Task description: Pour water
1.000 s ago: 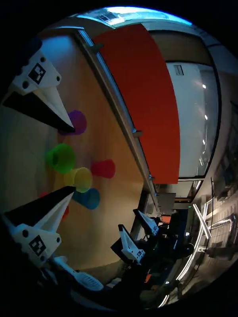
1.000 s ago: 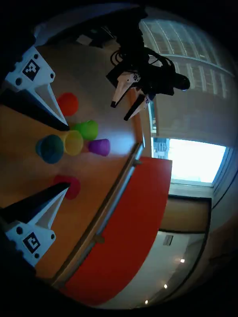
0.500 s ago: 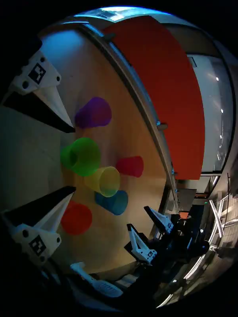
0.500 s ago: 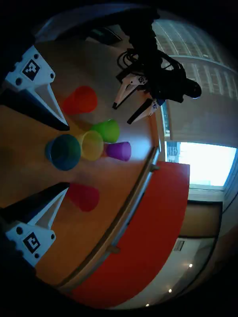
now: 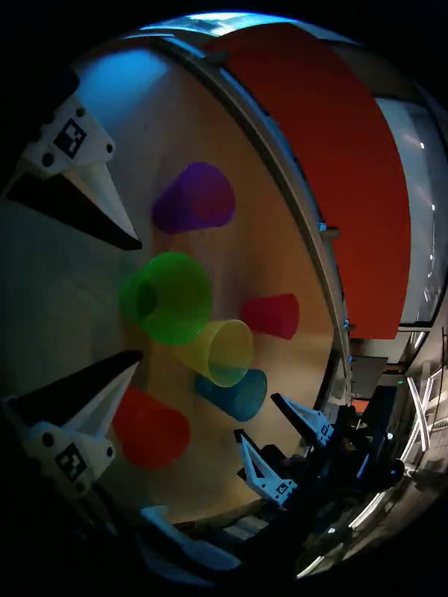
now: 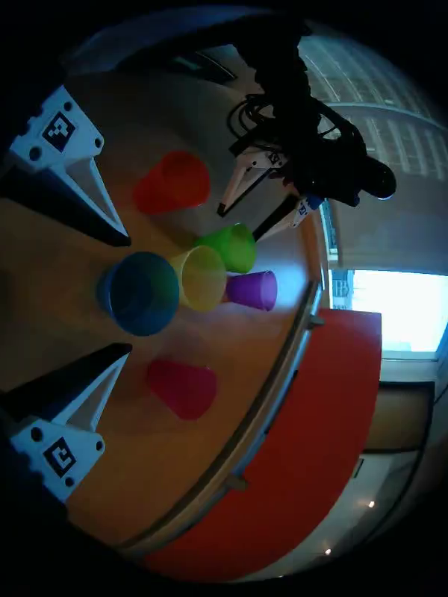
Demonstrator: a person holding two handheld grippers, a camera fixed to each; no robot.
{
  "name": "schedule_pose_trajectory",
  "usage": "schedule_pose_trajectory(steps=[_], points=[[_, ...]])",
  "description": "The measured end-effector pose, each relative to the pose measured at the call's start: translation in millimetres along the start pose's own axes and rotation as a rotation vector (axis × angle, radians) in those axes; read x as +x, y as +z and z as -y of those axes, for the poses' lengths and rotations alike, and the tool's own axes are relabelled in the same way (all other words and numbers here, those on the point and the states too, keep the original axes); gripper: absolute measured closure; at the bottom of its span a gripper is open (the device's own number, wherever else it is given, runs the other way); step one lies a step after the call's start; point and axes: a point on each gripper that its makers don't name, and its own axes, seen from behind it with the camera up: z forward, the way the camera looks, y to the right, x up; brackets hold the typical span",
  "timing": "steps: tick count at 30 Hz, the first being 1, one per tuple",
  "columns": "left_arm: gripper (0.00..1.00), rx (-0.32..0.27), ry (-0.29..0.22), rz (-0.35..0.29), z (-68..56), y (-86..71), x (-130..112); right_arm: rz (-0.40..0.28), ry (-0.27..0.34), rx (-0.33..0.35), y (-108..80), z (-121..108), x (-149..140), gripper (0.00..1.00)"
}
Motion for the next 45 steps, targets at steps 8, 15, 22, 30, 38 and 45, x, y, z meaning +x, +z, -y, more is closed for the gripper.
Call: schedule_pose_trajectory(steps=[8, 15, 22, 30, 38, 45], points=[[0.00, -0.005, 0.013, 0.001, 0.9, 12.8, 6.1, 0.027, -0.001, 0.003, 17.9, -1.1, -11.4, 0.00], [0.00, -0.022, 0.011, 0.000, -2.0, 22.1, 10.8, 0.038, 0.007, 0.006, 34.5, -3.1, -15.0, 0.00], [0.00, -0.024, 0.008, 0.007, -2.0, 29.7, 9.9, 0.028, 0.008, 0.012, 46.0, -3.0, -11.4, 0.00], [0.00, -0.005, 0.007, 0.003, 2.0, 37.3, 10.1, 0.007, 0.012, 0.013, 53.3, -1.8, -8.1, 0.03], [0.15, -0.005, 0.015, -0.011, -1.0, 36.9, 12.6, -0.008, 0.026, 0.019, 55.8, 1.2, -5.7, 0.11], [0.15, -0.001, 0.014, -0.022, -1.9, 34.2, 15.1, -0.011, 0.030, 0.015, 53.1, 1.1, -6.7, 0.11]])
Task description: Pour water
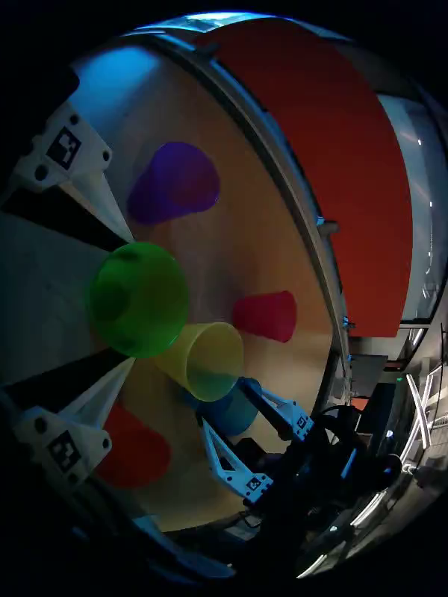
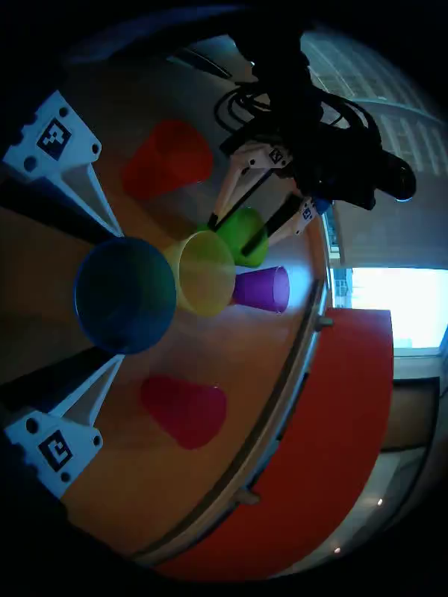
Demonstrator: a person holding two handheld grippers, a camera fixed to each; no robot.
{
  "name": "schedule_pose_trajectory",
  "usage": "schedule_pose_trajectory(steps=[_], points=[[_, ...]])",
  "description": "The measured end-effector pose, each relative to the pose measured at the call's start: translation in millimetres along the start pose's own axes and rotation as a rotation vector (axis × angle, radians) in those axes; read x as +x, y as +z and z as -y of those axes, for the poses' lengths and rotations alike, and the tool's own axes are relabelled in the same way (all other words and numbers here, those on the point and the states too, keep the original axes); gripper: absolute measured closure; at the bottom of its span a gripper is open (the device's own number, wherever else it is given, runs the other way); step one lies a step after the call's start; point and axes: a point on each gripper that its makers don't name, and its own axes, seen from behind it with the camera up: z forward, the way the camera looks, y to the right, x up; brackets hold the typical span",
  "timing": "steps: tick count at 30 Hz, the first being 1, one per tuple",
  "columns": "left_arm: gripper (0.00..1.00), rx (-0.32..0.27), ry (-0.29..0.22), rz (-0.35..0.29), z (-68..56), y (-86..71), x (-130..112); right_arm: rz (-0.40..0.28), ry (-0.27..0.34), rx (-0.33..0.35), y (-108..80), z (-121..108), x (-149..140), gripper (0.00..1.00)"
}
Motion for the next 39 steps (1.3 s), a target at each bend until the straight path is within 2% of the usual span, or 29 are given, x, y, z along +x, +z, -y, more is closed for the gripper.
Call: schedule_pose_trajectory(steps=[6, 12, 18, 27, 33, 39], points=[[0.15, 0.012, 0.000, -0.026, -0.4, -8.8, 8.5, -0.002, 0.011, -0.005, -6.5, 0.0, -0.8, 0.11], [0.16, 0.029, -0.003, -0.059, -3.2, -23.2, 20.6, -0.035, 0.012, -0.023, -21.5, -0.4, 16.5, 0.11], [0.15, 0.047, -0.012, -0.106, -8.6, -45.3, 37.3, -0.093, 0.014, -0.041, -45.8, 1.7, 44.4, 0.11], [0.15, 0.090, -0.010, -0.181, -20.7, -85.4, 67.0, -0.164, -0.016, -0.070, -85.7, 9.6, 83.6, 0.11], [0.15, 0.131, -0.029, -0.202, -26.4, -110.1, 82.8, -0.216, -0.032, -0.083, -114.6, 14.4, 110.9, 0.11], [0.15, 0.145, -0.038, -0.259, -36.5, -131.9, 102.2, -0.285, -0.046, -0.100, -143.7, 19.5, 140.8, 0.11]])
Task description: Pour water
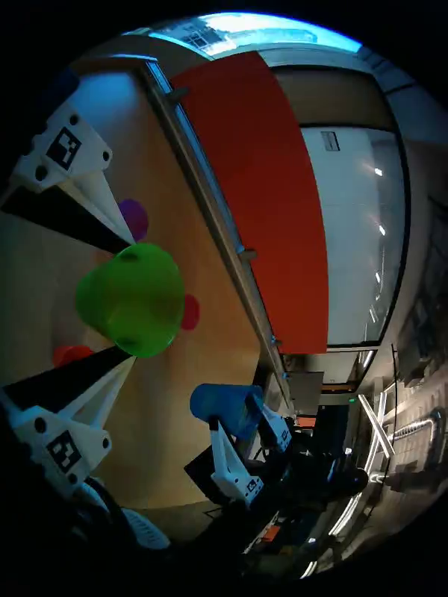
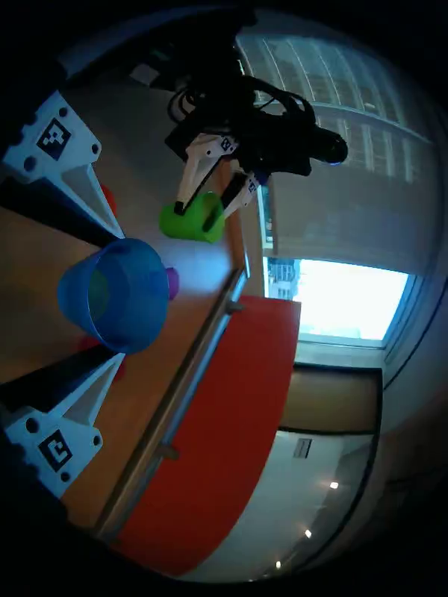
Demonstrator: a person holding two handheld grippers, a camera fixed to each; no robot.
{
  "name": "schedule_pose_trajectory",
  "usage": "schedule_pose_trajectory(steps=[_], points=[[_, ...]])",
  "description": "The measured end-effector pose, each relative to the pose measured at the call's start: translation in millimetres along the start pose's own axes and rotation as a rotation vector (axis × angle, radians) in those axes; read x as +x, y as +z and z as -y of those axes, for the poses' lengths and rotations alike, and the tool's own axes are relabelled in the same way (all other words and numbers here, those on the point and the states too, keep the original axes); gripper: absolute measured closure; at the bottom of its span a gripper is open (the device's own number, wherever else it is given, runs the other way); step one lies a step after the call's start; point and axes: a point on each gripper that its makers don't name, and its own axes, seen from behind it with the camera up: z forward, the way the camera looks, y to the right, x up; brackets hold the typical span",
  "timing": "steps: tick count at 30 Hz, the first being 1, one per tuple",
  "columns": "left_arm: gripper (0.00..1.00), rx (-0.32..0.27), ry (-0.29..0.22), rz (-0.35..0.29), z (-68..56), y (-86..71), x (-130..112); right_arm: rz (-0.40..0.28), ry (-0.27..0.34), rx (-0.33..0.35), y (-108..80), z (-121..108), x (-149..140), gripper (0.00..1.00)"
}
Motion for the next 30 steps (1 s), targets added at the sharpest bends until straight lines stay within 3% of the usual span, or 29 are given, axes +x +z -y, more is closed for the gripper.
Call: schedule_pose_trajectory(steps=[6, 12, 30], points=[[0.15, 0.014, 0.025, -0.066, -9.2, -19.8, 26.2, -0.077, 0.021, 0.002, -16.3, 5.5, 32.6, 0.11], [0.15, 0.012, 0.012, -0.161, -19.0, -36.5, 54.3, -0.134, 0.046, -0.001, -27.2, 7.0, 50.7, 0.11], [0.15, 0.017, -0.045, -0.396, -36.9, -58.5, 102.7, -0.223, 0.061, 0.005, -35.5, 15.6, 72.1, 0.11]])
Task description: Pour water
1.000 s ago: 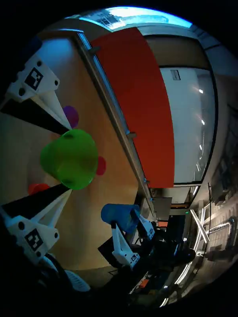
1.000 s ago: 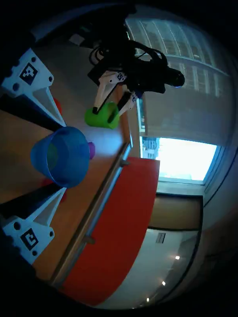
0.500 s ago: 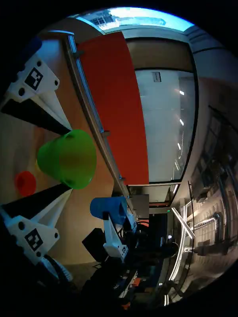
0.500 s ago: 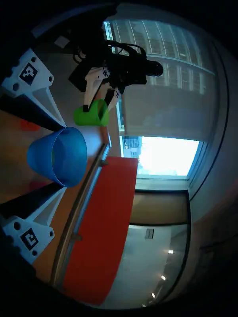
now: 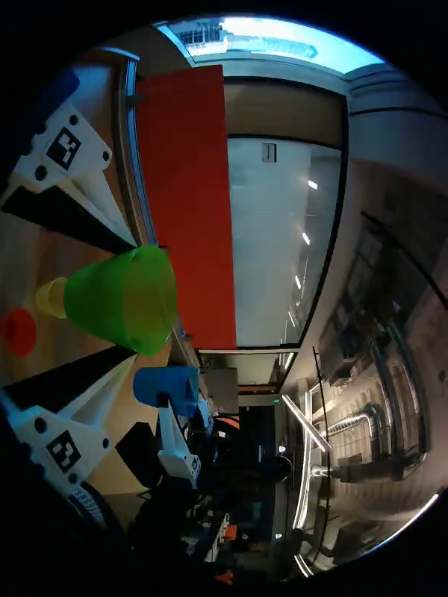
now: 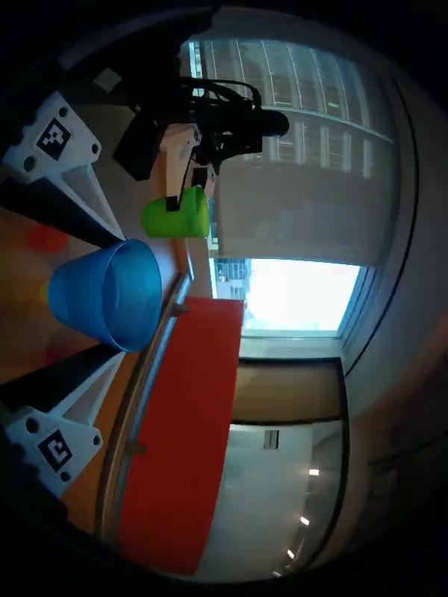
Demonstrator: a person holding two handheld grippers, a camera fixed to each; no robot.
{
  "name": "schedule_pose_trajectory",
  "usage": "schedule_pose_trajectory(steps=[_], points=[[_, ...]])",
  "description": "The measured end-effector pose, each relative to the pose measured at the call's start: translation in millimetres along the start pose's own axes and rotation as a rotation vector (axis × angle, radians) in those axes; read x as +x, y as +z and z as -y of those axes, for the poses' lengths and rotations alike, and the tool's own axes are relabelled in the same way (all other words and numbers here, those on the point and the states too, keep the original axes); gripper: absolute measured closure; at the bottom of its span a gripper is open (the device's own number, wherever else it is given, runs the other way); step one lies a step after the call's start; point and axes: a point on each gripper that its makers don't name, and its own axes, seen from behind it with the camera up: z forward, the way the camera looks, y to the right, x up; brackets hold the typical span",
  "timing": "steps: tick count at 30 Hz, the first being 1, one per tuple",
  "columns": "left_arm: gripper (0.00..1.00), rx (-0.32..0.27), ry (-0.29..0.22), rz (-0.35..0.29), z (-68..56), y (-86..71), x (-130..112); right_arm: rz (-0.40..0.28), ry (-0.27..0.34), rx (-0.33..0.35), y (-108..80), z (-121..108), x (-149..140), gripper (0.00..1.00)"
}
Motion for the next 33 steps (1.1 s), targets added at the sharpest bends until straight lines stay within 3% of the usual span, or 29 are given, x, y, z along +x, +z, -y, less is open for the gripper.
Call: schedule_pose_trajectory(steps=[9, 15, 33], points=[[0.15, -0.020, 0.003, 0.003, -6.6, 0.1, -1.3, -0.017, -0.010, 0.007, 2.3, 0.1, 6.9, 0.11], [0.15, -0.046, 0.015, 0.031, -14.2, -0.4, -9.4, -0.025, -0.055, 0.008, 3.6, -2.6, 17.2, 0.11], [0.16, -0.091, 0.019, 0.061, -29.6, 5.0, -33.6, -0.011, -0.302, -0.016, 18.6, -13.4, 43.5, 0.11]])
